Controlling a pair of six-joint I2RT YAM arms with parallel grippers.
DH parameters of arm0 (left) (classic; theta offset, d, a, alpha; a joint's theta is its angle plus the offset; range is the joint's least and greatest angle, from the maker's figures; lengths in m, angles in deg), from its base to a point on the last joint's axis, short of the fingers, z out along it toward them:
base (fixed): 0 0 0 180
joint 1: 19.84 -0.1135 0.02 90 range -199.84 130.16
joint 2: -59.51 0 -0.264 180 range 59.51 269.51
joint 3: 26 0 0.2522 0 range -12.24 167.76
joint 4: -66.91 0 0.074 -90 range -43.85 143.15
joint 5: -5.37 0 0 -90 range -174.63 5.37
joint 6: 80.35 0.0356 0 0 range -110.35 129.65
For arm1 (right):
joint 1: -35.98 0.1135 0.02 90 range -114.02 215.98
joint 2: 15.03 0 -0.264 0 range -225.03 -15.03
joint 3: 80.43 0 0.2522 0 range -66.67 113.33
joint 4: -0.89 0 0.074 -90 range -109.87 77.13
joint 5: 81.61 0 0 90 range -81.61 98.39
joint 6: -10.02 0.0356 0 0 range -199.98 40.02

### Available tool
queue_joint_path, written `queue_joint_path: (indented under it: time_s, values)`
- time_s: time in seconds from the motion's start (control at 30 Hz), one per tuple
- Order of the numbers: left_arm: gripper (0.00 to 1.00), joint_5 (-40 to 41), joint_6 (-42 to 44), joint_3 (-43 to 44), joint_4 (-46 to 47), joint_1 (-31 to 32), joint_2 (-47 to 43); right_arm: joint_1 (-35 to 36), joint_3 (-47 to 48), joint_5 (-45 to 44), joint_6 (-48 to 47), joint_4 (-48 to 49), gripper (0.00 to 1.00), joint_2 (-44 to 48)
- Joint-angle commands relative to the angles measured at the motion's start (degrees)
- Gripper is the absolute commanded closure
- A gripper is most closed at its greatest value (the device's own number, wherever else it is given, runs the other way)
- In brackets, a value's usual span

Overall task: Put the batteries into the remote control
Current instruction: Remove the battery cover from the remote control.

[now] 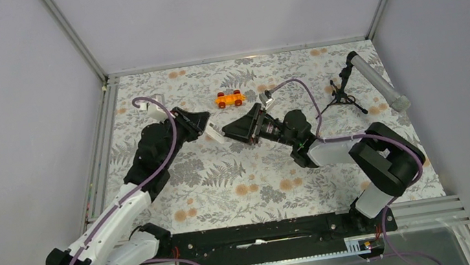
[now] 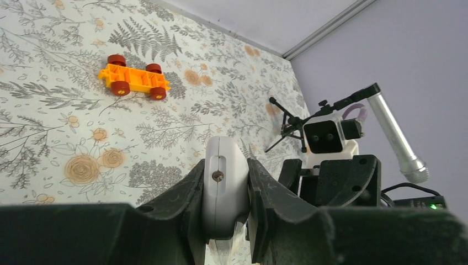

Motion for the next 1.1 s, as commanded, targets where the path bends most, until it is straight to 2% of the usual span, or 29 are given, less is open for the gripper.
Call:
queue_joint_path:
  time_s: [0.0, 0.77, 0.93, 1.07]
  values:
    - [1.0, -1.4, 2.7, 1.4, -5.7, 1.6, 1.9, -0.6, 0.6, -2.0, -1.0, 6.7, 0.39, 3.5]
    - [1.0, 3.0, 4.2, 1.9, -7.2, 1.6, 7.5, -3.3, -5.4, -6.0, -4.4, -3.6, 0.38, 1.4]
    - [1.0, 3.9, 3.9, 0.7, -7.3, 1.6, 9.0, -5.7, -7.8, -6.7, -12.5, -8.7, 0.37, 1.8]
    - [1.0, 7.1, 3.9, 0.8, -10.3, 1.6, 10.2, -7.7, -8.9, -7.9, -18.9, -18.3, 0.37, 3.8]
